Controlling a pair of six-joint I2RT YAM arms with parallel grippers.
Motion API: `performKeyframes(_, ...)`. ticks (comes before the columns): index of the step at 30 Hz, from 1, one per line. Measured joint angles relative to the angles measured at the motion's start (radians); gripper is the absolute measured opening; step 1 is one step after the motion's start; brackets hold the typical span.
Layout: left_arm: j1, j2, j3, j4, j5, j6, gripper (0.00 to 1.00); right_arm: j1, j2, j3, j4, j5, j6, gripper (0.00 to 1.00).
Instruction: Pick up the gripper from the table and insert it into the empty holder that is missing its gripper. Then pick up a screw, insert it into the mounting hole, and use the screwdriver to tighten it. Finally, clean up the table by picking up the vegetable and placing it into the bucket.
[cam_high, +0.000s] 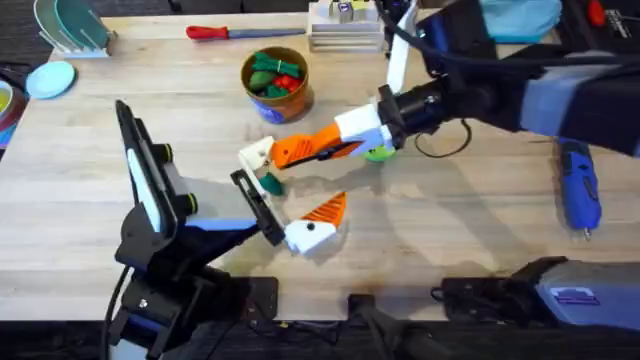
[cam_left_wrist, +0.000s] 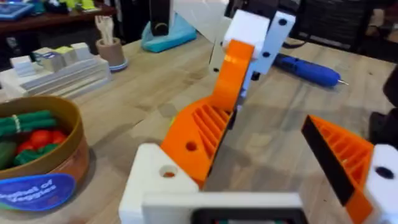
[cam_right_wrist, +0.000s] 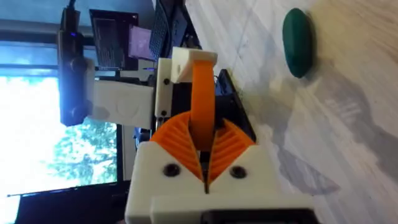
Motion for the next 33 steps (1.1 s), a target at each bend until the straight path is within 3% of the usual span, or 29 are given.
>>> performKeyframes(7, 0.009, 0.000, 0.000, 0.001, -0.063, -0.009, 0.993, 0.012, 0.106, 0.001, 0.132, -0.095, 0.067, 0.009)
performKeyframes(15, 0.009, 0.000, 0.000, 0.001, -0.070, -0.013, 0.993, 0.011, 0.183, 0.001, 0.188, -0.207, 0.090, 0.008)
performKeyframes(33, 0.007, 0.000, 0.000, 0.000, -0.033, 0.005, 0.993, -0.021, 0.187, 0.001, 0.190, -0.277, 0.091, 0.008)
